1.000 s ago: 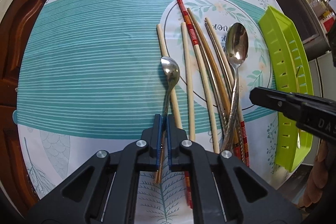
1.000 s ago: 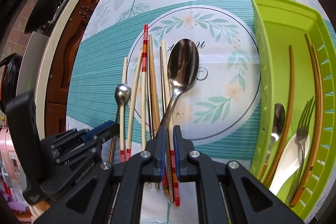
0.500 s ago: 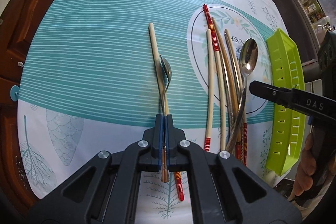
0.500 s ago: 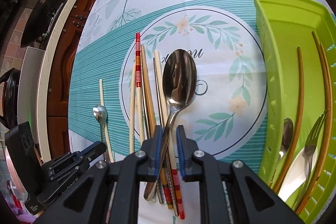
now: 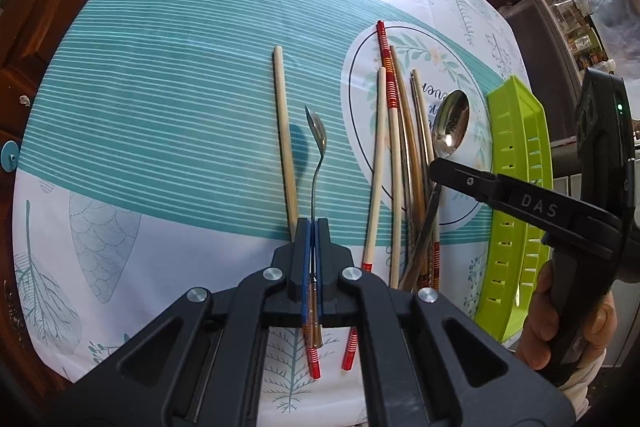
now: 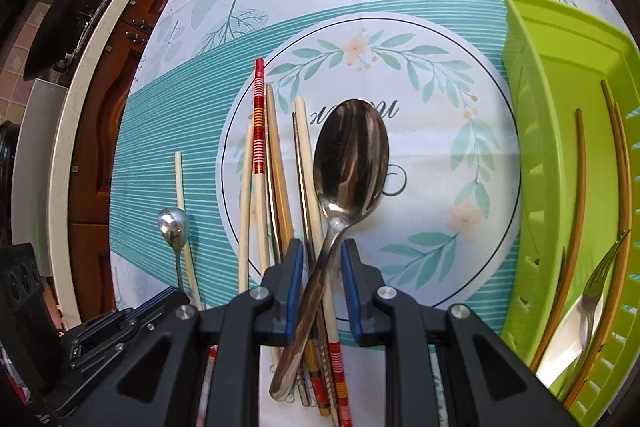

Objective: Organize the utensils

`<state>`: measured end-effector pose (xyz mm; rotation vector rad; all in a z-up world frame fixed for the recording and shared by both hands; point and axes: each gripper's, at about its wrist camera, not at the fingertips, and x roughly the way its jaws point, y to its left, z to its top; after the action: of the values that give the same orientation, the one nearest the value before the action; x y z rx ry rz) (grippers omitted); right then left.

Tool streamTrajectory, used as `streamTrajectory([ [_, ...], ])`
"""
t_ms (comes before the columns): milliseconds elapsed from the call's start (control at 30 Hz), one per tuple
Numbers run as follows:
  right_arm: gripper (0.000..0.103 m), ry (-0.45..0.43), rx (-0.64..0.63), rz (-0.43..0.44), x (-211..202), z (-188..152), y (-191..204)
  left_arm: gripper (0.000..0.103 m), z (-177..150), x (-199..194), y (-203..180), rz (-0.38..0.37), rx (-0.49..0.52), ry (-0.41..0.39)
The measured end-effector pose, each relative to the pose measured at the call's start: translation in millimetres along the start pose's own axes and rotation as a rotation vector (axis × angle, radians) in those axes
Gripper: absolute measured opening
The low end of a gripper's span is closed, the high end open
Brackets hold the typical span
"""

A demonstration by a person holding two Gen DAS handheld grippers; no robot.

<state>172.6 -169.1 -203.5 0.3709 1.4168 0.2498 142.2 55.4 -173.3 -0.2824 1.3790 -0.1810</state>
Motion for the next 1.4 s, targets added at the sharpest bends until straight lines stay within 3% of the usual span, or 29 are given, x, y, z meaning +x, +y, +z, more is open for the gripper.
streamTrajectory([
  [67,0.018,-0.005,-0.014,-0.018,0.3,0.2,3.3,0.000,-2.1,-3.0,-0.5,-0.008,0.004,-0.004],
  [133,0.010,-0.013,-0.026,-0.045,0.7,-0.5,4.5,0.000,-3.7,-7.2,-0.8,-0.020,0.012,-0.004],
  [333,0.005,-0.027,-0.024,-0.023,-2.7,-6.0,0.2,0.000,-6.6,-10.4,-2.9,-0.038,0.017,0.003],
  [833,0.005,-0.029,0.012,0.088,-28.2,-24.3,-17.2,0.000,-13.9,-18.7,-22.6,-0.070,0.051,0.010],
  [1067,0.005,-0.062,0.028,0.157,-65.3,-32.8,-29.7,0.000,-19.7,-26.0,-61.8,-0.103,0.130,0.008],
  [1400,0.000,-0.158,0.033,0.185,-126.3,-54.3,-53.5,0.000,-31.4,-39.9,-126.8,-0.145,0.270,0.006],
])
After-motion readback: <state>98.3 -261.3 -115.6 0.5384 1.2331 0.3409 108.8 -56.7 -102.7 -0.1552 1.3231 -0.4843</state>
